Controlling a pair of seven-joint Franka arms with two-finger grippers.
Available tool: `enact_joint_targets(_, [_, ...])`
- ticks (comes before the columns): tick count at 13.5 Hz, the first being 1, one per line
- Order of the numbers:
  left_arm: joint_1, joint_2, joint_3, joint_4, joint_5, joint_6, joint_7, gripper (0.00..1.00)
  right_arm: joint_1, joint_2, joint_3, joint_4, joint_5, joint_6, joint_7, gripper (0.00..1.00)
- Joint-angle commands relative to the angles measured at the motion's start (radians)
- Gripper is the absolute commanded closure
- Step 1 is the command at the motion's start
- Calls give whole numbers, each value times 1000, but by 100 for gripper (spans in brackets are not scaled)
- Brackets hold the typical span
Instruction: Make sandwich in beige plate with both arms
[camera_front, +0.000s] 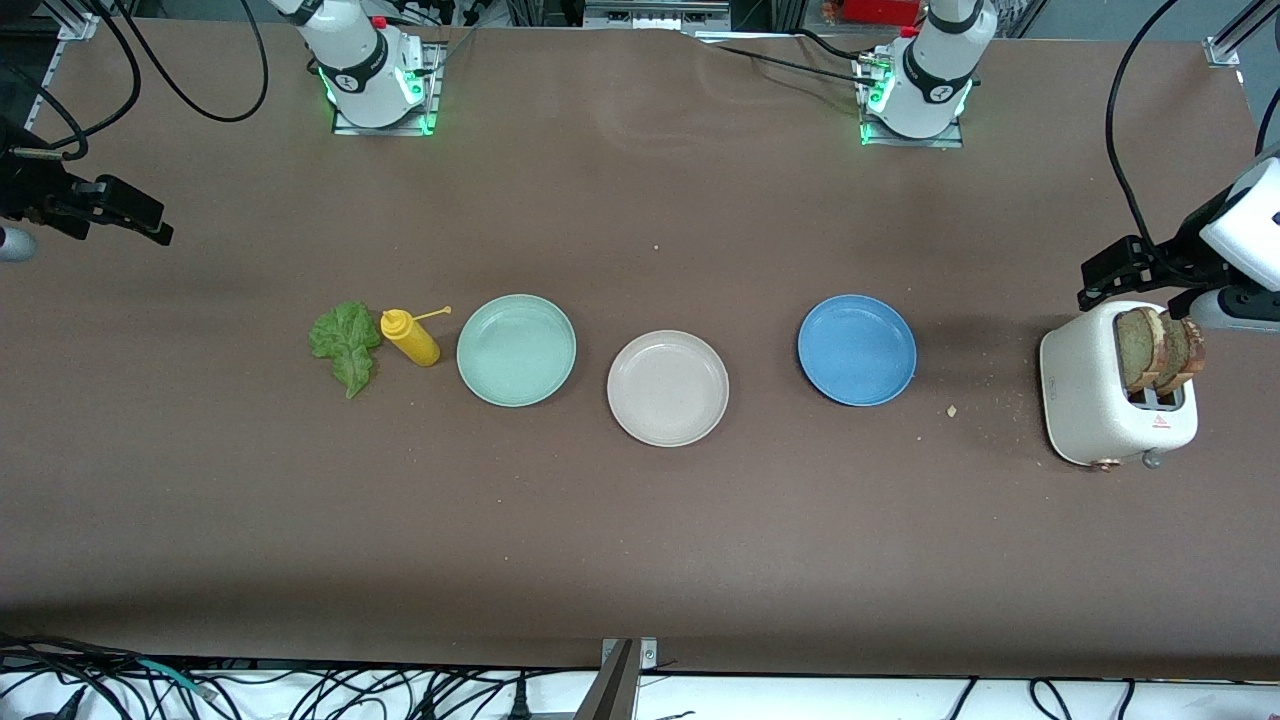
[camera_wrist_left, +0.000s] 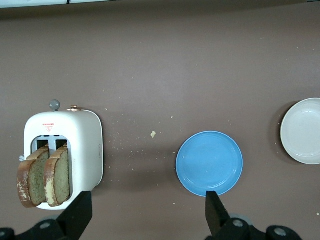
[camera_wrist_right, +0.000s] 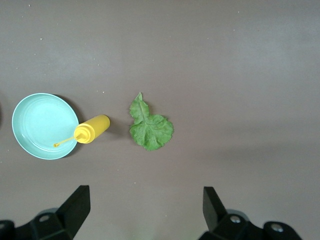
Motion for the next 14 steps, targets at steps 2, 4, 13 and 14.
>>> enact_joint_targets(2, [4, 7, -1, 19, -25, -12, 24, 0, 0, -22, 3, -19, -5, -6, 5, 0])
enact_joint_targets(4, [4, 7, -1, 21, -26, -12, 24, 0, 0, -24, 3, -19, -5, -6, -5, 0])
enact_joint_targets(13, [2, 7, -1, 21, -26, -9, 24, 0, 0, -24, 3, -19, -5, -7, 1, 0])
enact_joint_targets(14, [2, 7, -1, 21, -26, -7, 24, 0, 0, -24, 3, -19, -4, -12, 4, 0])
